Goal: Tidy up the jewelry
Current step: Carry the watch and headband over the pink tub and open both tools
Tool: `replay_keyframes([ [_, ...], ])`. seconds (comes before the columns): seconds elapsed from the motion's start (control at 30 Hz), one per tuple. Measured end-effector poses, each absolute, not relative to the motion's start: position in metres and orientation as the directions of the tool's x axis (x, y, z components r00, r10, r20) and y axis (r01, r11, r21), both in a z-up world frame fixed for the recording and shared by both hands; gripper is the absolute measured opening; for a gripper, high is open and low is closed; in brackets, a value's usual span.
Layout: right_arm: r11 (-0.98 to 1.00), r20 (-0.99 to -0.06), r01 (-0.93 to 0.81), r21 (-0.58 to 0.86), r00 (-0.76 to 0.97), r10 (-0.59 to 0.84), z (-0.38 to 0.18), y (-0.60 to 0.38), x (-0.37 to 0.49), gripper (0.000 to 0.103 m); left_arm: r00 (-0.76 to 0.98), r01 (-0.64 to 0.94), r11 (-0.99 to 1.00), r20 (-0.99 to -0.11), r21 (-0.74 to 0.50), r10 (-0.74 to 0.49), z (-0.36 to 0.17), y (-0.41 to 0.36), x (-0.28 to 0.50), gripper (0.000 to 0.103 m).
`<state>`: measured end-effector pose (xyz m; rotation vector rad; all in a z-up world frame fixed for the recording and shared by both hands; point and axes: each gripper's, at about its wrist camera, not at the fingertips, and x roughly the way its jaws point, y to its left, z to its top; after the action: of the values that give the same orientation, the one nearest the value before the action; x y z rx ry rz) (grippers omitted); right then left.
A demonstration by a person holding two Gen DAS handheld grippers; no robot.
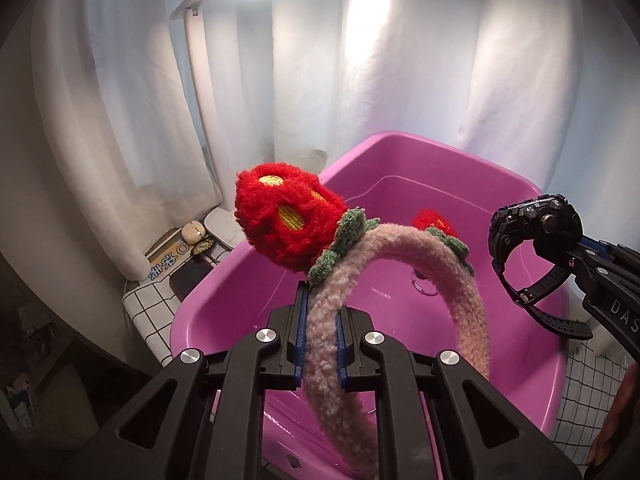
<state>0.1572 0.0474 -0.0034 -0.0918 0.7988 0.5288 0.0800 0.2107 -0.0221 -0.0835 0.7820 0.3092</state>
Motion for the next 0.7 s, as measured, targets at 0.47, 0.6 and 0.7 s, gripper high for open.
replay_keyframes([
  [0.47, 0.882, -0.715, -0.471, -0.015, 0.622, 0.320, -0.002, 0.070, 0.162, 0.054, 0.663, -0.342, 0.934, -0.678, 0.105, 0.319, -0.023, 0.216, 0.080, 0.086],
  [0.6, 0.888, -0.717, -0.459, 0.007, 0.617, 0.325, -0.001, 0.065, 0.163, 0.054, 0.644, -0.358, 0.927, -0.689, 0.113, 0.332, -0.021, 0.221, 0.080, 0.086],
  [0.7, 0.890, -0.716, -0.455, 0.021, 0.615, 0.331, -0.001, 0.060, 0.159, 0.054, 0.643, -0.367, 0.925, -0.694, 0.094, 0.325, -0.019, 0.224, 0.077, 0.086],
])
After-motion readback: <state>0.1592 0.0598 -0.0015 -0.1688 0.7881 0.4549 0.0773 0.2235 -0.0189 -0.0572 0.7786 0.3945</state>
